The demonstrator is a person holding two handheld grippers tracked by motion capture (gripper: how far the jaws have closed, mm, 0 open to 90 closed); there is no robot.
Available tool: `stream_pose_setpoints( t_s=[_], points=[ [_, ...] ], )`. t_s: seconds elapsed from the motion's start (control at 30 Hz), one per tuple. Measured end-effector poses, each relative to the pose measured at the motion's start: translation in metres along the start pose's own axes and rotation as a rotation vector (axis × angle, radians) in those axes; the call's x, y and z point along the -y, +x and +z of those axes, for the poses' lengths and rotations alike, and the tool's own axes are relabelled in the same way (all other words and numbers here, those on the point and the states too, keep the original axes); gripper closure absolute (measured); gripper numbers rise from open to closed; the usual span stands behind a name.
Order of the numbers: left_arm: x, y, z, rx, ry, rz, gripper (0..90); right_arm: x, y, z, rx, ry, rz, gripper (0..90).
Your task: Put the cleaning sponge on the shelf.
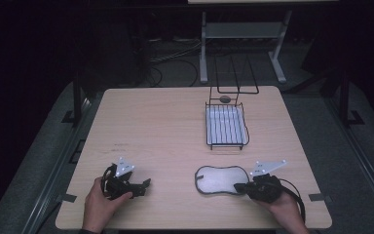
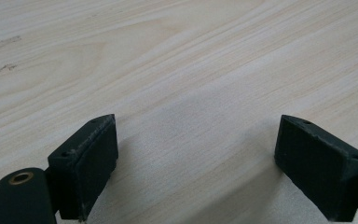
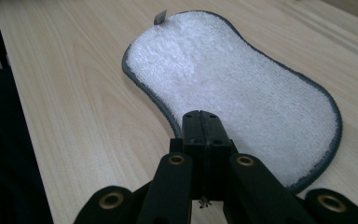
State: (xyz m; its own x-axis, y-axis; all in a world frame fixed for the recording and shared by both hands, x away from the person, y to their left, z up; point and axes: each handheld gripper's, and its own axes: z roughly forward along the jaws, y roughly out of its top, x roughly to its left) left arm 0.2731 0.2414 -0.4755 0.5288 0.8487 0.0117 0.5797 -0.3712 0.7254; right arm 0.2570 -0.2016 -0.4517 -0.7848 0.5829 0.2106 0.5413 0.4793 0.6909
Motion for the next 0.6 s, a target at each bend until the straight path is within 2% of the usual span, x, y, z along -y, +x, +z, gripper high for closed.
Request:
stream_pose_setpoints(
  t_s=[0.23, 0.6],
  points=[
    [0.000, 0.000, 0.000, 0.000, 0.000, 0.000, 12.5, 0.000, -0.003, 0.006, 0.011, 0.028, 0.004, 90.0],
    [0.000, 0.000, 0.000, 0.000, 0.000, 0.000, 12.5, -0.003, -0.017, 0.006, 0.051, 0.019, 0.019, 90.0]
  ],
)
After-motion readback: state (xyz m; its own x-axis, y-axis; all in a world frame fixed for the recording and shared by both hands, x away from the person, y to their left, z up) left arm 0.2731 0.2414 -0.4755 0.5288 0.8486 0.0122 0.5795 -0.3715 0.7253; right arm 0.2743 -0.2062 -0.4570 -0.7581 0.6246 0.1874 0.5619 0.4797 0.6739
